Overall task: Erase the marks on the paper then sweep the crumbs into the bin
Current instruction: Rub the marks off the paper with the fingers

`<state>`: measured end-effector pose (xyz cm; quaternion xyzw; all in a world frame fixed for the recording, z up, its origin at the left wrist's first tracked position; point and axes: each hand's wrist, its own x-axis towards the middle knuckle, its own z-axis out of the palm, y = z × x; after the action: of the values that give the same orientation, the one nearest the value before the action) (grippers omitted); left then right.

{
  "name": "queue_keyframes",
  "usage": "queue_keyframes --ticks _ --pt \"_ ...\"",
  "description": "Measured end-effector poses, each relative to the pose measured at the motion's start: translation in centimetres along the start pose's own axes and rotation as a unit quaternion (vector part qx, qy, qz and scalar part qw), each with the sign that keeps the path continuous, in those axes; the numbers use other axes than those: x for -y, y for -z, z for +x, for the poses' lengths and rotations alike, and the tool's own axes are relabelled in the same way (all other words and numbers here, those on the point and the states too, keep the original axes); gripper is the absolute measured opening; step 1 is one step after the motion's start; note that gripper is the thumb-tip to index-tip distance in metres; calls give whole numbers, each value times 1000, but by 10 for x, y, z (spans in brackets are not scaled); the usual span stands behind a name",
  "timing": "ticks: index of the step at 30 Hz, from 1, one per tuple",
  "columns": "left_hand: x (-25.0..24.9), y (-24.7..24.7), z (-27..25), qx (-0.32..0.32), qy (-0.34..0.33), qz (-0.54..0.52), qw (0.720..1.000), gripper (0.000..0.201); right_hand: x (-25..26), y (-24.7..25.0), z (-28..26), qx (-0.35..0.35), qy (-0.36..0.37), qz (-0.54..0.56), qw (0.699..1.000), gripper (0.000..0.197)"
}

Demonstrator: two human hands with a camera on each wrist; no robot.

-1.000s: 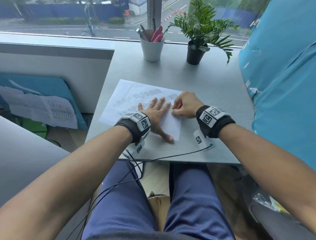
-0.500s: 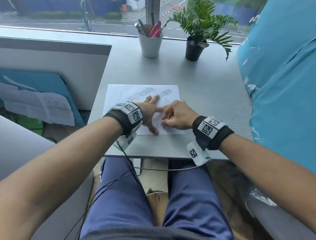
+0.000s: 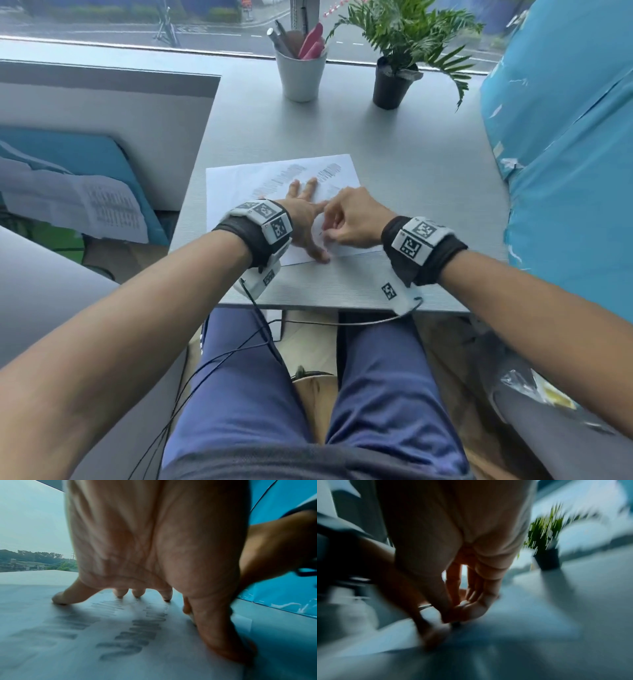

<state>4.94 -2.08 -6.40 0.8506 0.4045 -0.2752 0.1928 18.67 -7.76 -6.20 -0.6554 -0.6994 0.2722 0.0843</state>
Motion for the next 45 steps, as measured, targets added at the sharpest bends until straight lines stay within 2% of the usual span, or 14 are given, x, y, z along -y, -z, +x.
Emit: queue_keyframes --ticks 2,5,6,9,13,17,21,24,28,32,36,40,43,45 --pt "0 0 1 1 -2 -5 1000 127 0 -1 -2 20 9 -4 1000 3" --pt "0 -2 4 -3 3 -16 1000 128 -22 21 9 -73 -51 1 996 12" --pt "-1 -3 4 -3 8 -17 1000 129 -23 19 7 -69 -47 4 996 11" --pt "-2 -1 4 2 6 -12 1000 130 -12 3 -3 15 3 0 1000 7" --pt "-4 -2 4 -2 12 -12 1000 128 -32 24 7 -55 -53 20 997 11" --pt "-3 -2 8 8 13 -1 1000 132 -14 3 -7 12 9 1 1000 8" --pt "-4 -2 11 16 19 -15 1000 135 -35 20 4 -63 -50 11 997 11" --pt "-4 -2 8 17 16 -22 999 136 -21 5 -7 17 -1 2 1000 7" --pt "-3 -2 6 5 15 -24 1000 133 -40 21 1 -55 -60 21 996 10" --pt "-2 -3 5 7 19 -22 1000 135 -24 4 -9 20 0 5 1000 4" --pt "-3 -2 5 3 18 -30 999 135 -41 22 -2 -54 -59 22 997 8" --pt "-3 -1 4 10 19 -26 999 135 -27 6 -10 19 -5 7 1000 5" --pt "-4 -1 4 6 17 -28 999 134 -39 23 -5 -50 -54 17 997 9" --pt "-4 -1 2 7 21 -26 999 134 -32 15 -9 -22 -29 10 999 5"
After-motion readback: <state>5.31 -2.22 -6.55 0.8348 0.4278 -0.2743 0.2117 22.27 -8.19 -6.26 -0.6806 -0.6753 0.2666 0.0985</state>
